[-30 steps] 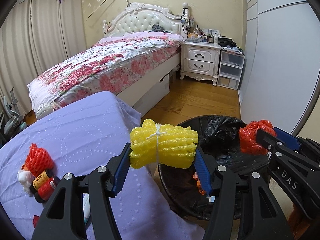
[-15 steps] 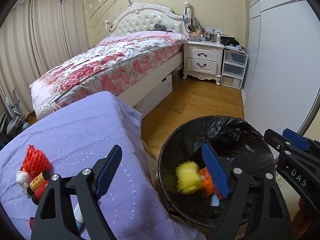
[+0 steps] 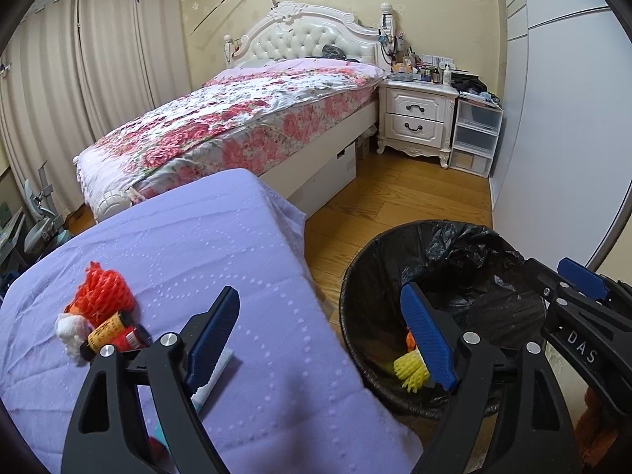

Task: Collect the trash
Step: 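Open both tools to drop the net and red bag into the bin, then move both tools back over the remaining trash on the table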

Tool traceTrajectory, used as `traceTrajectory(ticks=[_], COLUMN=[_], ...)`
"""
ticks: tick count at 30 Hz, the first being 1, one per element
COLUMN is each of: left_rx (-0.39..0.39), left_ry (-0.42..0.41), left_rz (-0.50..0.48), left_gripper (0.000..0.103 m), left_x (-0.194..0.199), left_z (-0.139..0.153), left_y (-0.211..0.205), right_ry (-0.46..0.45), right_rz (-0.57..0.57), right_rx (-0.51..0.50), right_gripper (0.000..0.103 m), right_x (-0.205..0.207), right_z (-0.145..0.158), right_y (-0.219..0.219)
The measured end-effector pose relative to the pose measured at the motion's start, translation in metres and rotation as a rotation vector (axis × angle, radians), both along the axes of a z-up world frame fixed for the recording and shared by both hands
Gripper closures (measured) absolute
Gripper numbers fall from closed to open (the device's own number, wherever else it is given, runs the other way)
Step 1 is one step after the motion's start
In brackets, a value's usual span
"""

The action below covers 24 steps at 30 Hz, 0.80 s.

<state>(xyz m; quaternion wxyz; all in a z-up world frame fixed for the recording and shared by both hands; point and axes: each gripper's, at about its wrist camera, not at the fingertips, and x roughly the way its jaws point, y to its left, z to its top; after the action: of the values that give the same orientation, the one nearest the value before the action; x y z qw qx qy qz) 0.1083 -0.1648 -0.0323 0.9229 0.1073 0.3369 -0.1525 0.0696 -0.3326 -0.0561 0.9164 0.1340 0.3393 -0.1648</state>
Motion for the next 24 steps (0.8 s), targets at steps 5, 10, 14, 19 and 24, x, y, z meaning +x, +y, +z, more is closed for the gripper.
traceTrajectory(ticks=[5, 10, 14, 19, 24], left_rx=[0.009, 0.010, -0.002, -0.011, -0.013], left_ry=[-0.007, -0.020, -0.023, -0.025, -0.017], left_rz=[0.025, 0.071, 0.123, 0.209, 0.312], left_gripper=[0.022, 0.022, 0.022, 0.022, 0.022], left_x=[-0.010, -0.017, -0.022, -0.031, -0.036], left_z=[0.002, 0.009, 0.015, 0.019, 0.016], left_y=[0.015, 0.043, 0.074, 0.122, 0.174], right_ry=[0.011, 0.008, 0.002, -0.002, 0.001], right_rz=[0.030, 0.079, 0.128, 0.200, 0.279], right_rx=[0.004, 0.007, -0.001, -0.010, -0.017], right_gripper=[0.054, 0.054, 0.054, 0.054, 0.054], right_x=[-0.006, -0.010, -0.012, -0.013, -0.012], right_z=[-0.002, 0.002, 0.006, 0.011, 0.013], right_y=[0.017, 0.040, 0.060, 0.091, 0.124])
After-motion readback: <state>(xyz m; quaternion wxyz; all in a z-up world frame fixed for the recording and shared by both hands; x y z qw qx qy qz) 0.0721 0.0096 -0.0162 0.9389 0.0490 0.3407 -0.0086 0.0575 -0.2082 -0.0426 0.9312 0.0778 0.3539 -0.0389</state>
